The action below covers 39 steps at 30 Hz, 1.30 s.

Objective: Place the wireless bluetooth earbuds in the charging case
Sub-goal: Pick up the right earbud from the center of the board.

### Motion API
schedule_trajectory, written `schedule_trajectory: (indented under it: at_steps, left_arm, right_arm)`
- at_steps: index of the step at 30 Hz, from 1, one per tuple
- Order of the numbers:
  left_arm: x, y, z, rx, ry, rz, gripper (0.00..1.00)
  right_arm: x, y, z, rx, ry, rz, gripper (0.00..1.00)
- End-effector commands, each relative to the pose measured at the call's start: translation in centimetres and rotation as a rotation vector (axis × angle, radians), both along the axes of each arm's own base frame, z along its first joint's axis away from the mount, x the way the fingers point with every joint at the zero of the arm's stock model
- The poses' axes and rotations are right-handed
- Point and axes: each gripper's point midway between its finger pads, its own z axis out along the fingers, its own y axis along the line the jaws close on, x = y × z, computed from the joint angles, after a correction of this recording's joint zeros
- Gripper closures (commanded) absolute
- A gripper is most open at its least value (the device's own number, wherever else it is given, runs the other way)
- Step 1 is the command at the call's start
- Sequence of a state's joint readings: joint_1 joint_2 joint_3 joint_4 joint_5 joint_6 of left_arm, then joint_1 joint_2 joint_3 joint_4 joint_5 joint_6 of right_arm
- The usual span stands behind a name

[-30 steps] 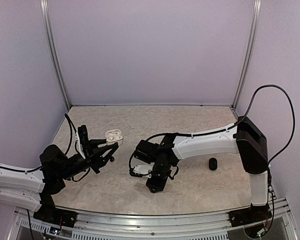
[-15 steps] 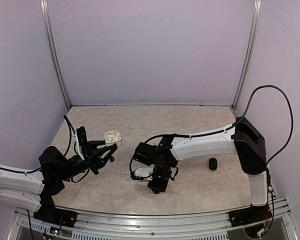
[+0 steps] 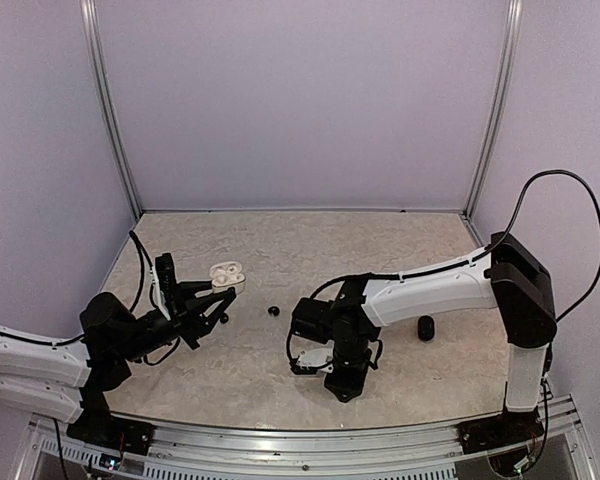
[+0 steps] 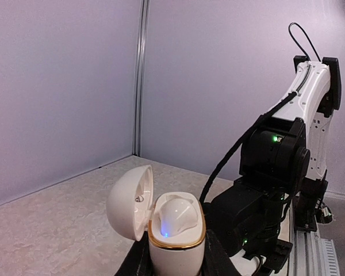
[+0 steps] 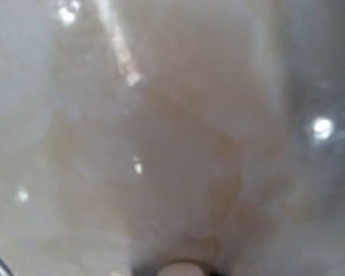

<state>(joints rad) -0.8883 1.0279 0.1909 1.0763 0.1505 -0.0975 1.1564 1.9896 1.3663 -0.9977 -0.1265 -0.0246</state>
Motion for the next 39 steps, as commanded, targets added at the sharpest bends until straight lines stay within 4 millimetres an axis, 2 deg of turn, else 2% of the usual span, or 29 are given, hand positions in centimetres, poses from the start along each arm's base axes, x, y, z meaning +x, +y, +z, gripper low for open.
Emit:
schedule_trajectory:
  at_steps: [1,18,29,39]
  left_arm:
    - [0.0,0.1,1.0,-0.031,-0.024,-0.006,0.92]
    - [-0.1,0.3,0.9,-0.029,-0.028,-0.001,0.92]
    - [-0.1,0.1,0.8,-0.026,-0.027,-0.006,0.92]
    - [0.0,0.1,0.8,-0.027,-0.025,-0.008,0.92]
  right_arm:
    - [-1.0,-1.7,-0.9,-0.096,0.029,0.005,0.69]
    - [-0.6,1.1,-0.5,-0.041,0.044,0.008,0.7]
    - [-0.5,1.4,-0.4,-0.033,0.043,0.015,0.73]
    - [-0.2,1.6,-0.4,-0.038,0.031,0.028,0.7]
